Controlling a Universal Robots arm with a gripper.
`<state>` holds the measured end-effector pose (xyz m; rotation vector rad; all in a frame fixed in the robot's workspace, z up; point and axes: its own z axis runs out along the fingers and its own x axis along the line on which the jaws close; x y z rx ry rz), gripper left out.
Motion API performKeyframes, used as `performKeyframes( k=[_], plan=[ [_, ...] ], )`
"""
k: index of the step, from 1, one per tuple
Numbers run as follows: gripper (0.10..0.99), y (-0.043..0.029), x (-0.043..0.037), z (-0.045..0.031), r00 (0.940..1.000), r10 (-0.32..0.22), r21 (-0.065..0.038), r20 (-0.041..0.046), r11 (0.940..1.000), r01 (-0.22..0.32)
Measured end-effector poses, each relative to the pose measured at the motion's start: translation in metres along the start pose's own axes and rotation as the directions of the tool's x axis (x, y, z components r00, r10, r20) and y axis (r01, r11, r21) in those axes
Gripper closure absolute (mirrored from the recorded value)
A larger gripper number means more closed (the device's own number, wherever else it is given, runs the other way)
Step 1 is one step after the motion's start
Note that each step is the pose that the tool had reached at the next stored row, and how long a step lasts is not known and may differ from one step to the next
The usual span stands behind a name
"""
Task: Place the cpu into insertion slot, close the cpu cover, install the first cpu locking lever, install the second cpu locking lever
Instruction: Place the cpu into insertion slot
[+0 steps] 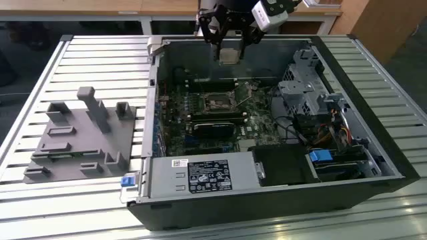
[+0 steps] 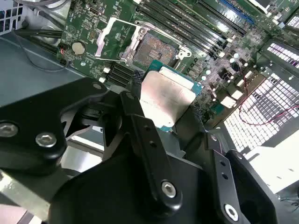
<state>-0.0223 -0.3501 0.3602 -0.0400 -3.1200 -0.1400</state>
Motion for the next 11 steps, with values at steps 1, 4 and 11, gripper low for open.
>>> performKeyframes(
  k=[1, 4, 11],
  plan=[
    [0.545, 0.0000, 0.0000, 0.0000, 1.0000, 0.000, 0.000, 0.0000, 1.0000, 0.000],
    [0.545, 0.0000, 0.0000, 0.0000, 1.0000, 0.000, 0.000, 0.0000, 1.0000, 0.000],
    [0.545, 0.0000, 0.0000, 0.0000, 0.9993, 0.038, -0.001, 0.0034, 0.9993, -0.038]
  ],
)
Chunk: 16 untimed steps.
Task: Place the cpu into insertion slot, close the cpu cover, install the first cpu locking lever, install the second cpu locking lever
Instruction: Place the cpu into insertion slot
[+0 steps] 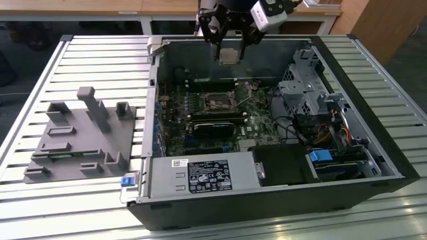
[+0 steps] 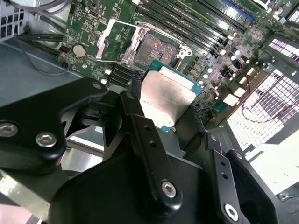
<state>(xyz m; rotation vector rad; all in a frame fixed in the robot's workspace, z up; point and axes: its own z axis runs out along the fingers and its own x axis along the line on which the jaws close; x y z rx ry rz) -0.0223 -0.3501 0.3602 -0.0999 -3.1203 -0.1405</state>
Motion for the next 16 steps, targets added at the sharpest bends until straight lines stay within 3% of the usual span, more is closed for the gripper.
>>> performKeyframes(
  k=[7, 16],
  plan=[
    [0.545, 0.0004, 0.0000, 0.0003, 0.9969, 0.078, -0.001, 0.0071, 0.9970, -0.078],
    [0.545, 0.0006, 0.0000, 0.0005, 0.9837, 0.179, -0.001, 0.0165, 0.9839, -0.179]
  ],
)
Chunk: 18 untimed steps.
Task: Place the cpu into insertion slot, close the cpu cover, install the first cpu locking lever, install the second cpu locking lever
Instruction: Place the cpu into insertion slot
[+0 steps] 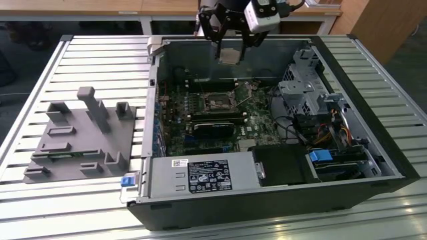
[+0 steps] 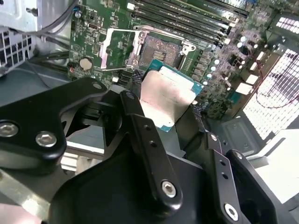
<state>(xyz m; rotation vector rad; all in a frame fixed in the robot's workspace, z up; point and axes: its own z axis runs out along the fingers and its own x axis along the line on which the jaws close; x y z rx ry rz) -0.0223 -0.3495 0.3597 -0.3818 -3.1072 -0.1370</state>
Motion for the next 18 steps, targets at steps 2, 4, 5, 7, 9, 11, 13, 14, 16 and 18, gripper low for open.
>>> performKeyframes(
  k=[2, 4, 5, 7, 9, 11, 13, 14, 16, 18],
  plan=[
    [0.545, 0.0000, 0.0000, 0.0001, 0.9999, 0.017, 0.001, 0.0017, 0.9999, -0.017],
    [0.545, 0.0000, 0.0000, 0.0001, 0.9994, 0.034, 0.002, 0.0035, 0.9994, -0.034],
    [0.545, 0.0000, 0.0000, 0.0001, 0.9991, 0.043, 0.002, 0.0044, 0.9991, -0.043],
    [0.545, 0.0000, 0.0000, 0.0001, 0.9981, 0.061, 0.002, 0.0062, 0.9982, -0.061],
    [0.545, 0.0000, 0.0000, 0.0002, 0.9968, 0.080, 0.003, 0.0082, 0.9968, -0.080],
    [0.545, 0.0001, 0.0000, 0.0003, 0.9950, 0.100, 0.004, 0.0103, 0.9950, -0.100],
    [0.545, 0.0000, 0.0000, 0.0003, 0.9923, 0.123, 0.005, 0.0128, 0.9924, -0.123],
    [0.545, 0.0000, 0.0000, 0.0003, 0.9907, 0.135, 0.005, 0.0140, 0.9908, -0.135],
    [0.545, 0.0001, 0.0000, 0.0003, 0.9871, 0.159, 0.005, 0.0163, 0.9872, -0.159],
    [0.545, 0.0001, 0.0000, 0.0004, 0.9830, 0.183, 0.005, 0.0185, 0.9831, -0.183]
  ],
)
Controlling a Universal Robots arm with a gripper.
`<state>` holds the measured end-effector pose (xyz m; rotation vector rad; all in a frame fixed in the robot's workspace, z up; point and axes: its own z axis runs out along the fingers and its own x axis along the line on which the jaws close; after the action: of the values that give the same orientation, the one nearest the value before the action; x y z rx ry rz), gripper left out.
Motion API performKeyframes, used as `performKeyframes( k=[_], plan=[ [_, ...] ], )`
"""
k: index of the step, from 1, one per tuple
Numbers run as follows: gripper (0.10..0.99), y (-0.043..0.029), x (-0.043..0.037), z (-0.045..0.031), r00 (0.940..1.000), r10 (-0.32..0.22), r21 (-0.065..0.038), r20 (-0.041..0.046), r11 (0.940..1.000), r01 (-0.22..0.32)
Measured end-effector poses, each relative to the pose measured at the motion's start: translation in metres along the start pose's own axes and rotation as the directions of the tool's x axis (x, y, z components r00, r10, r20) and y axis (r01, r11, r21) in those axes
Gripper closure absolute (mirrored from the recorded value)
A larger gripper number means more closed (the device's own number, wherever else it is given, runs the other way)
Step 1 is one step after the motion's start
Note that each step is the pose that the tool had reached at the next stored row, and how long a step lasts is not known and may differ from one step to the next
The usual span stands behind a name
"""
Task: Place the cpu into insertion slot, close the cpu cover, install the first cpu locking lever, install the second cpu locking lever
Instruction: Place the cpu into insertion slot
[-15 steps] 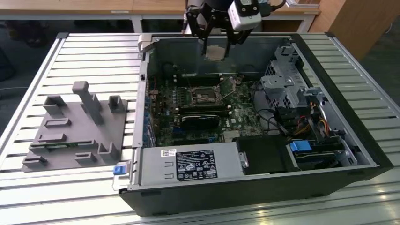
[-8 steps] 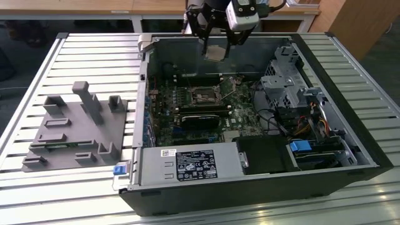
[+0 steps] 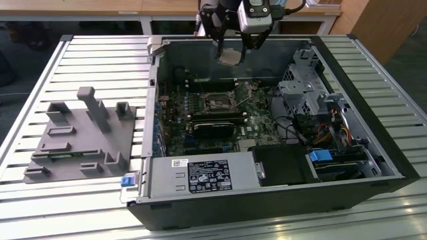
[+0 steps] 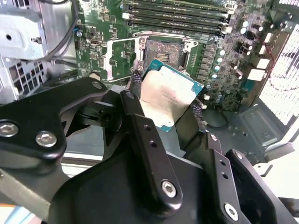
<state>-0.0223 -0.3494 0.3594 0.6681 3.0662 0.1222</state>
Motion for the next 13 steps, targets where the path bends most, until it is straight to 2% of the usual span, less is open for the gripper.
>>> performKeyframes(
  k=[6, 13],
  plan=[
    [0.545, 0.0001, 0.0000, 0.0002, 0.9976, 0.069, 0.000, 0.0058, 0.9976, -0.069],
    [0.545, 0.0003, 0.0001, 0.0005, 0.9886, 0.150, 0.000, 0.0130, 0.9887, -0.150]
  ],
)
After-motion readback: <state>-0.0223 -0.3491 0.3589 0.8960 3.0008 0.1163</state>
